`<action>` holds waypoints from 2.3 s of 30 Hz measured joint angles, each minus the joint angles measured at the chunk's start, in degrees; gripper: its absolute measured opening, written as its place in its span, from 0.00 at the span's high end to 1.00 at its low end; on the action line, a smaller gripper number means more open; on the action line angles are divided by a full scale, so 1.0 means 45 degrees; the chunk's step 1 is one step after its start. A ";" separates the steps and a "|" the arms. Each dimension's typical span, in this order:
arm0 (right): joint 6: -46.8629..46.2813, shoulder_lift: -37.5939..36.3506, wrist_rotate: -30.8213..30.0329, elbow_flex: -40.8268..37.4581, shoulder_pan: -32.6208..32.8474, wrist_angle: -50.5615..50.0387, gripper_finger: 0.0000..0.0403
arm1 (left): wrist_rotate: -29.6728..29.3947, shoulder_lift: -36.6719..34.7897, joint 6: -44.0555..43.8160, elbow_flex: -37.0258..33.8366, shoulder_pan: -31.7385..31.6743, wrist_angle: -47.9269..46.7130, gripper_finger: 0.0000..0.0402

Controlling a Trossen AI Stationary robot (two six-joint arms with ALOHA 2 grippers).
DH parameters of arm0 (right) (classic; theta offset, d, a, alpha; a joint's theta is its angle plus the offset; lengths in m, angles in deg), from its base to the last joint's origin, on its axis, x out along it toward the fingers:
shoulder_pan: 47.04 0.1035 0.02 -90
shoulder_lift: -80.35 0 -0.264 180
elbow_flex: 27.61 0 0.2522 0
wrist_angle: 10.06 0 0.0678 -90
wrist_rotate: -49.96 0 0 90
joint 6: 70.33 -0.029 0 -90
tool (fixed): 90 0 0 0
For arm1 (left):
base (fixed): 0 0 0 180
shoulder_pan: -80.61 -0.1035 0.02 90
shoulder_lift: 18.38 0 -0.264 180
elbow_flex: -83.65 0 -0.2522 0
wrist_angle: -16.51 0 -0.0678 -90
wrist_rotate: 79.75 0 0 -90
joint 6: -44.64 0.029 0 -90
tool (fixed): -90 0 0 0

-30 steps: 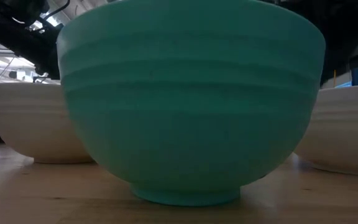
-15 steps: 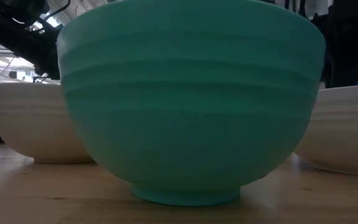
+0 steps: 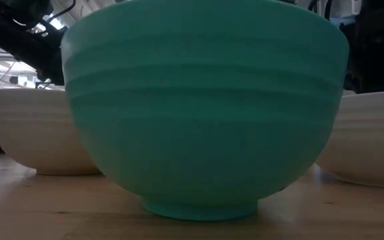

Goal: Nest bowls inside each other
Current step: Stack the white bowl on the white bowl

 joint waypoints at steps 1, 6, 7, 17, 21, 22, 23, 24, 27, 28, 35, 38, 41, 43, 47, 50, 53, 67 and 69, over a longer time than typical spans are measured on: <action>0.0011 0.0000 0.0005 0.0000 0.0000 0.0074 0.83 | 0.0000 0.0000 0.0000 0.0000 -0.0002 0.0001 0.62; 0.0041 0.0000 0.0087 0.0000 -0.0005 0.0082 0.97 | 0.0000 0.0000 0.0000 0.0003 0.0000 0.0003 0.62; 0.0015 0.0000 0.0080 0.0000 -0.0005 0.0117 0.97 | 0.0000 0.0000 0.0000 0.0000 -0.0005 0.0003 0.62; 0.0261 0.0005 0.0364 0.0217 -0.1045 0.0311 0.98 | 0.0000 0.0000 0.0000 0.0000 0.0000 0.0008 0.62; 0.1272 0.0005 0.0419 0.0840 -0.1746 0.0291 0.98 | 0.0000 0.0002 0.0000 0.0001 0.0000 0.0008 0.62; 0.1620 0.0005 0.0564 0.1039 -0.1972 0.0283 0.98 | 0.0000 0.0000 0.0000 0.0001 -0.0001 0.0008 0.62; 0.1945 0.0005 0.0719 0.1270 -0.2202 0.0279 0.98 | 0.0000 0.0000 0.0000 0.0000 -0.0004 0.0008 0.62; 0.2237 0.0005 0.0738 0.1545 -0.2412 0.0219 0.98 | 0.0000 0.0000 0.0000 0.0000 0.0000 0.0008 0.62; 0.3165 0.0005 0.0881 0.2538 -0.3156 0.0034 0.98 | 0.0000 0.0000 0.0000 0.0000 -0.0005 0.0008 0.62; 0.3461 0.0005 0.0877 0.2880 -0.3408 -0.0014 0.98 | 0.0000 0.0000 0.0000 0.0000 -0.0002 0.0008 0.62; 0.5730 0.0430 0.0073 0.5714 -0.4947 -0.1214 0.98 | 0.0000 0.0000 0.0000 0.0000 -0.0005 0.0012 0.62; 0.6774 0.1067 -0.0345 0.6818 -0.5495 -0.1597 0.98 | 0.0000 0.0002 0.0000 0.0000 -0.0005 0.0013 0.62; 0.7584 0.1926 -0.0355 0.7627 -0.5954 -0.1696 0.98 | 0.0000 0.0000 0.0000 0.0000 -0.0005 0.0008 0.62; 0.8012 0.2612 -0.0306 0.8053 -0.6197 -0.1741 0.98 | 0.0002 0.0001 0.0000 0.0000 -0.0001 0.0008 0.62; 0.8602 0.3937 0.0452 0.8444 -0.6526 -0.1857 0.98 | 0.0000 0.0000 0.0000 0.0000 -0.0005 -0.0074 0.62; 0.8787 0.4710 0.0701 0.8456 -0.6590 -0.1861 0.98 | 0.0000 0.0004 -0.0005 0.0000 -0.0004 -0.0175 0.62; 0.9060 0.5203 0.0692 0.8454 -0.6591 -0.1790 0.98 | 0.0000 0.0000 -0.0016 0.0000 -0.0005 -0.0182 0.62; 0.8299 0.5304 0.1603 0.8461 -0.6581 -0.1340 0.76 | 0.0000 0.0005 -0.0053 0.0000 -0.0004 -0.0186 0.62; 0.8302 0.5304 0.1603 0.8461 -0.6581 -0.1336 0.70 | 0.0000 0.0005 -0.0053 0.0000 0.0000 -0.0186 0.62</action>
